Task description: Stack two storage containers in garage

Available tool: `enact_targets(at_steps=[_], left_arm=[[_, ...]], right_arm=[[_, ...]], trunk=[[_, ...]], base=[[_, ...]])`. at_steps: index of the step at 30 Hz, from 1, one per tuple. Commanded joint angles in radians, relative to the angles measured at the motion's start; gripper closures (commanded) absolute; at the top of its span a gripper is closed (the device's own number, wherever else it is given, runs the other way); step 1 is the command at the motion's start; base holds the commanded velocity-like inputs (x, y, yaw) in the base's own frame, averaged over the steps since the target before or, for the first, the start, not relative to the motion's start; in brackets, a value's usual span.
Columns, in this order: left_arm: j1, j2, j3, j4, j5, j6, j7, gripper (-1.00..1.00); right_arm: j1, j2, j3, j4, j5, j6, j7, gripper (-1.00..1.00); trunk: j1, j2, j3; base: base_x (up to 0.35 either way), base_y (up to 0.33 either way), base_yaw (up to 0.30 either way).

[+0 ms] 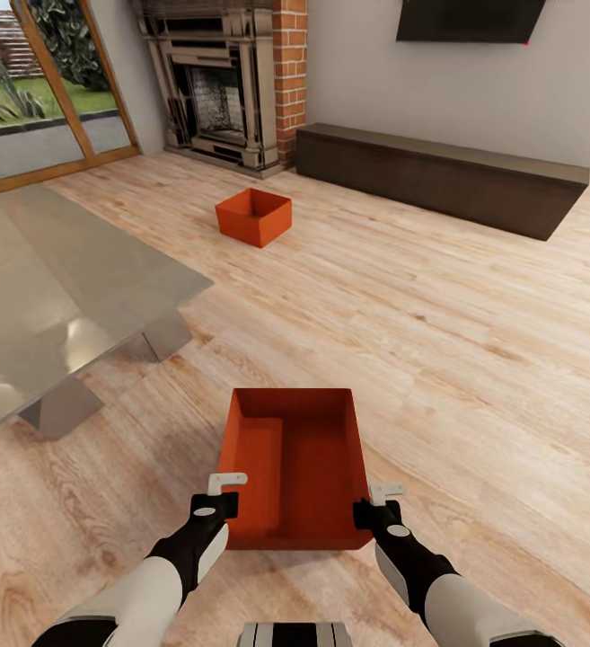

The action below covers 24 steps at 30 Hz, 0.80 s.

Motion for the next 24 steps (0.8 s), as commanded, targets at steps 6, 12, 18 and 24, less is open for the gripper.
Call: enact_targets(at_steps=[6,12,18,24], left_arm=[[0.000,0.000,0.011,-0.002,-0.017,0.006,0.009,1.00],[0.000,0.001,0.012,-0.002,-0.017,0.006,0.009,1.00],[0.000,0.002,0.013,-0.002,-0.016,0.006,0.009,1.00],[0.000,0.002,0.013,-0.002,-0.016,0.006,0.009,1.00]], right_arm=[[-0.001,-0.001,-0.004,0.001,0.003,-0.003,-0.012,1.00],[-0.001,-0.003,-0.004,0.000,0.002,-0.003,-0.012,1.00],[-0.001,-0.002,-0.003,-0.001,0.003,-0.003,-0.012,1.00],[-0.001,-0.001,-0.003,-0.002,0.003,-0.001,-0.012,1.00]], trunk=[[-0.023,0.042,0.018],[-0.046,0.084,0.037],[-0.069,0.126,0.056],[-0.092,0.168,0.075]], base=[[0.000,0.000,0.000],[0.000,0.000,0.000],[0.000,0.000,0.000],[0.000,0.000,0.000]])
